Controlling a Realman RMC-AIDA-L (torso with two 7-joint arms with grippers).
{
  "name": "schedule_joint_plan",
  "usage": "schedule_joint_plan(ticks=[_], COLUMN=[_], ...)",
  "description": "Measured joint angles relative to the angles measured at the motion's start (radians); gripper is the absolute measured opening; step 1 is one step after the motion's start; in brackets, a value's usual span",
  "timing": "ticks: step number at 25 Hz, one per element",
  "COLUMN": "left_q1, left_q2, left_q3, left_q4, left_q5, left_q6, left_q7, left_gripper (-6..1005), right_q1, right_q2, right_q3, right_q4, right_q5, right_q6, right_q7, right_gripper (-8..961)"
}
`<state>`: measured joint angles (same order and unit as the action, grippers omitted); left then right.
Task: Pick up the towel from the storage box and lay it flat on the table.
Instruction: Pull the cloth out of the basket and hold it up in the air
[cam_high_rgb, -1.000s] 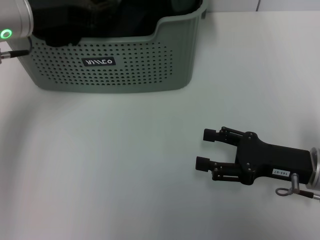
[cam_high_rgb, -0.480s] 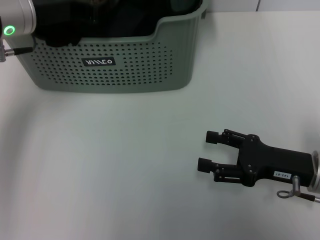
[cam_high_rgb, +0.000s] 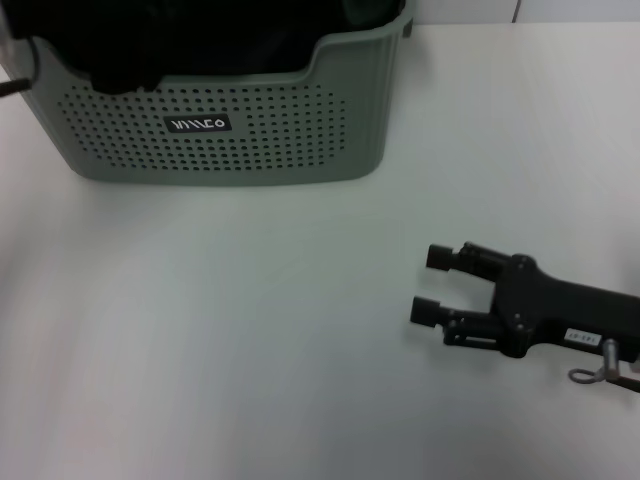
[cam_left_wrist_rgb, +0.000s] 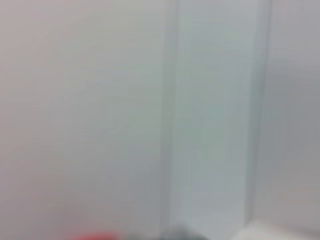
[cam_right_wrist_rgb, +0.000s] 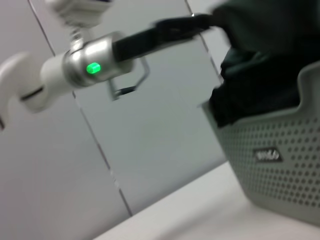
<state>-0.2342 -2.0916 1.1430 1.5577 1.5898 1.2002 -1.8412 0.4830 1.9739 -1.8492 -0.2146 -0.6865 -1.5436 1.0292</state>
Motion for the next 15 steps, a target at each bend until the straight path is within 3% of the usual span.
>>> schedule_joint_plan(ticks=[4,8,11,15], left_q1=[0.034,-0.016,-0.072,-0.112], left_q2=[0.0,0.006,0.033,0.095], left_q3=[-0.093,-0.245,-0.333,-0.366], left_q4=[-0.038,-0.142,-0.25,-0.406], left_q5=[-0.301,-0.409,-0.436,-0.485], left_q6=[0.255,0.536,0.699,0.815], left_q7=[0.22,0.276,0.272,0.266], left_gripper=[15,15,14,14], right_q1=[-0.003,-0.003,-0.003,-0.003], right_q2=[-0.012,-0.028,-0.048,-0.069], right_q3=[0.027,0.059,0.09,0.139], right_q4=[0.002,-0.001,-0.001,-0.004], right_q5=[-0.001,-0.001,-0.002,-0.001], right_q6=[-0.028,-0.07,-0.131,-0.252], right_q7=[0.0,0.0,0.0,0.0], right_gripper=[855,855,855,854])
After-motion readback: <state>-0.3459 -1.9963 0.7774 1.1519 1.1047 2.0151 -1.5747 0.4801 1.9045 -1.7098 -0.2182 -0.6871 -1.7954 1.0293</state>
